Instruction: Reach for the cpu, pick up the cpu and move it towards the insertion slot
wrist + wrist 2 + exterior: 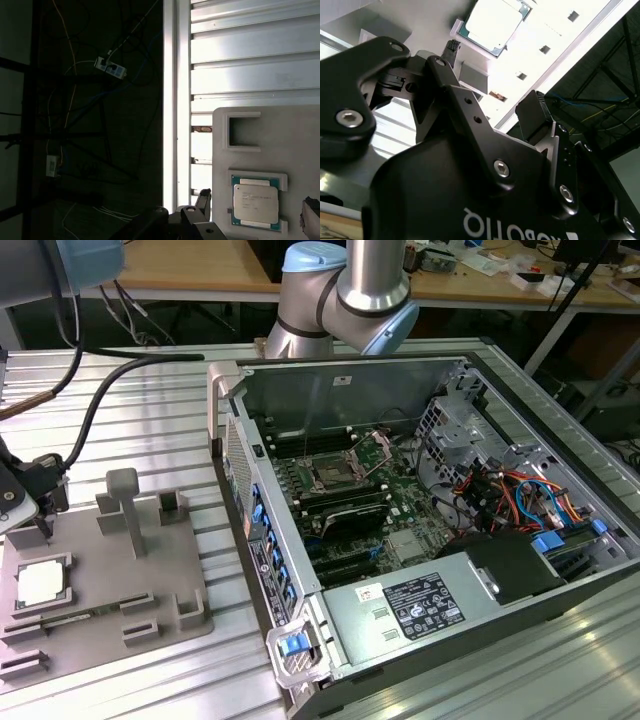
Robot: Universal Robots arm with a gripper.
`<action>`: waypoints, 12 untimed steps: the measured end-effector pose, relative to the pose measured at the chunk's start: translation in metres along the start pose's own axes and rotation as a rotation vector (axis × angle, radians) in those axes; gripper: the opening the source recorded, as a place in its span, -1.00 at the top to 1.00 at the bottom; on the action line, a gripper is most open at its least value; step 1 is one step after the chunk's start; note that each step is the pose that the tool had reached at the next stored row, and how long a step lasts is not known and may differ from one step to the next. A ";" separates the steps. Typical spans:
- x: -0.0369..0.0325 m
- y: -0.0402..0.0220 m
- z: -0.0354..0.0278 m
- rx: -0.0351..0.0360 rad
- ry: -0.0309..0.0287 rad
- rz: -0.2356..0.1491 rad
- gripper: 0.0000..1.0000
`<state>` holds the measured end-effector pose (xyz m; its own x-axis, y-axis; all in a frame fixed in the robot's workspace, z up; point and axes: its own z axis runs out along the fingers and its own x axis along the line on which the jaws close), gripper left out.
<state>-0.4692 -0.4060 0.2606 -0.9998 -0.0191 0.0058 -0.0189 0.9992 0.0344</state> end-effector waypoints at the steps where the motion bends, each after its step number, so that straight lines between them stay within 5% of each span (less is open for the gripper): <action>1: 0.0000 0.0000 0.0001 0.0000 0.0000 0.000 -0.45; 2: 0.0000 0.0000 0.0001 0.0000 -0.0001 0.000 -0.30; 12: 0.0000 -0.0001 0.0038 -0.0001 0.0007 0.000 -0.30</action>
<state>-0.4692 -0.4060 0.2568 -0.9998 -0.0191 0.0064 -0.0188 0.9992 0.0345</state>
